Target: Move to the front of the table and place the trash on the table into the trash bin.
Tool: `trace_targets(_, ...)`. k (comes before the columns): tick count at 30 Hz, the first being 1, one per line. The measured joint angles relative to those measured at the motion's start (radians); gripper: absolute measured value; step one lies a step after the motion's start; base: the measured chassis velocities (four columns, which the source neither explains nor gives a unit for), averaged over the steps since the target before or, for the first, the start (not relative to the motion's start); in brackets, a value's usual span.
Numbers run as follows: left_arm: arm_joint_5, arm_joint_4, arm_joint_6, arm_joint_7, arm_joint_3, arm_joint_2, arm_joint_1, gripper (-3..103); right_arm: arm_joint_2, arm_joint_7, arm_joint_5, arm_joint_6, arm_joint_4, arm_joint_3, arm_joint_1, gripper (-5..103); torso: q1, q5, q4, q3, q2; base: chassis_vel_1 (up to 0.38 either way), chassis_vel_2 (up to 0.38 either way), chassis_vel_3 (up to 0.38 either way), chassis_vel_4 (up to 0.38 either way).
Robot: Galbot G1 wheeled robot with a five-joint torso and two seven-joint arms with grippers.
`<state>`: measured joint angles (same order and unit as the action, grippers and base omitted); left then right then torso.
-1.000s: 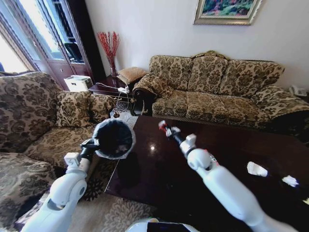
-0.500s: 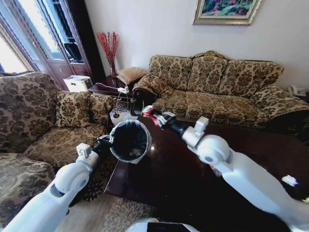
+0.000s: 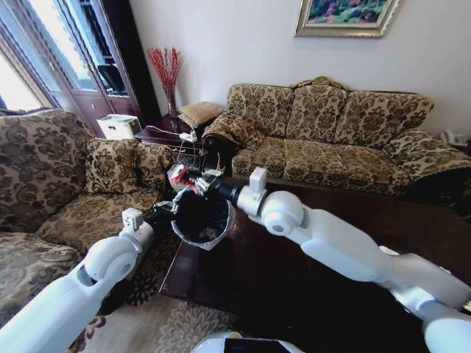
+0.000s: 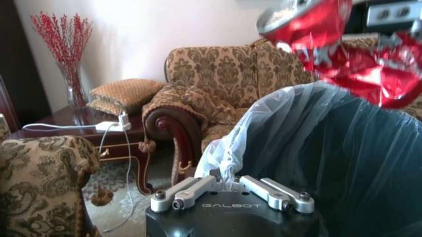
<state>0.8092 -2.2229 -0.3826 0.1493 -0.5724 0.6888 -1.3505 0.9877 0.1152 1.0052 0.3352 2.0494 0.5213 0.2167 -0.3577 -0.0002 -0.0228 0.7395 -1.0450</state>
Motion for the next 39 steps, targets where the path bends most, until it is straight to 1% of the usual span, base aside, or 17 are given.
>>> trace_targets(9,0.001,0.004,0.0,0.0,-0.001,0.007,0.01,0,0.024,-0.002,-0.035,0.011,-0.031,-0.006,0.007,6,0.0,0.0001,0.0001,0.0,0.0,0.0,0.0,0.0,0.0)
trace_targets(15,0.004,0.008,0.0,0.0,-0.006,0.005,0.01,0,0.034,-0.006,-0.048,0.013,-0.043,-0.006,0.01,10,0.0,0.0001,-0.0001,0.0,0.0,0.0,0.0,0.0,0.0)
trace_targets(16,0.004,0.008,0.0,0.0,-0.009,0.006,0.008,0,0.036,-0.007,-0.052,0.013,-0.048,-0.006,0.011,15,0.0,0.0002,0.0,0.0,0.0,0.0,0.0,0.0,0.0)
trace_targets(19,0.004,0.008,0.0,-0.001,-0.018,0.005,0.005,0,0.042,-0.007,-0.061,0.013,-0.057,-0.007,0.014,23,0.0,0.0001,-0.0001,0.0,0.0,0.0,0.0,0.0,0.0)
trace_targets(20,0.004,0.008,0.0,-0.001,-0.018,0.005,0.005,0,0.042,-0.007,-0.061,0.013,-0.057,-0.007,0.014,23,0.0,0.0001,-0.0001,0.0,0.0,0.0,0.0,0.0,0.0)
trace_targets(22,0.006,0.008,0.0,-0.001,-0.022,0.003,0.007,0,0.043,-0.007,-0.062,0.013,-0.058,-0.004,0.014,33,0.0,0.0001,-0.0001,0.0,0.0,0.0,0.0,0.0,0.0)
trace_targets(23,0.006,0.008,0.0,-0.001,-0.022,0.003,0.007,0,0.043,-0.007,-0.062,0.013,-0.058,-0.004,0.014,33,0.0,0.0001,-0.0001,0.0,0.0,0.0,0.0,0.0,0.0)
trace_targets(24,0.007,0.008,0.001,-0.001,-0.023,0.003,0.008,0,0.044,-0.007,-0.062,0.013,-0.059,-0.004,0.013,38,0.0,0.0001,0.0,0.0,0.0,0.0,0.0,0.0,0.0)
trace_targets(25,0.007,0.008,0.001,-0.001,-0.024,0.003,0.008,0,0.045,-0.007,-0.062,0.013,-0.059,-0.003,0.012,38,0.0,0.0002,0.0,0.0,0.0,0.0,0.0,0.0,0.0)
trace_targets(26,0.007,0.007,0.001,-0.001,-0.024,0.003,0.008,0,0.046,-0.007,-0.062,0.013,-0.061,-0.003,0.008,49,0.0,0.0002,0.0,0.0,0.0,0.0,0.0,0.0,0.0)
trace_targets(28,0.007,0.006,0.001,-0.001,-0.024,0.003,0.008,0,0.046,-0.007,-0.062,0.013,-0.062,-0.003,0.005,49,0.0,0.0001,0.0,0.0,0.0,0.0,0.0,0.0,0.0)
trace_targets(30,0.007,0.002,0.002,-0.001,-0.025,0.006,0.008,0,0.045,-0.007,-0.061,0.013,-0.064,-0.002,0.0,60,0.0,0.0001,0.0,0.0,0.0,0.0,0.0,0.0,0.0)
trace_targets(31,0.007,0.002,0.002,-0.001,-0.025,0.006,0.008,0,0.045,-0.007,-0.061,0.013,-0.064,-0.002,0.0,60,0.0,0.0001,0.0,0.0,0.0,0.0,0.0,0.0,0.0)
trace_targets(33,0.006,-0.001,0.002,-0.001,-0.027,0.008,0.004,0,0.042,-0.007,-0.061,0.013,-0.064,-0.002,-0.003,71,0.0,0.0001,0.0,0.0,0.0,0.0,0.0,0.0,0.0)
trace_targets(34,0.006,-0.001,0.002,-0.001,-0.027,0.008,0.004,0,0.042,-0.007,-0.061,0.013,-0.064,-0.002,-0.003,71,0.0,0.0001,0.0,0.0,0.0,0.0,0.0,0.0,0.0)
trace_targets(37,0.004,-0.008,0.002,0.0,-0.029,0.009,-0.001,0,0.039,-0.004,-0.059,0.013,-0.064,-0.003,-0.003,87,0.0,0.0002,0.0,0.0,0.0,0.0,0.0,0.0,0.0)
trace_targets(39,0.004,-0.009,0.002,0.001,-0.029,0.009,-0.001,0,0.039,-0.003,-0.059,0.013,-0.064,-0.004,-0.003,87,0.0,0.0001,0.0,0.0,0.0,0.0,0.0,0.0,0.0)
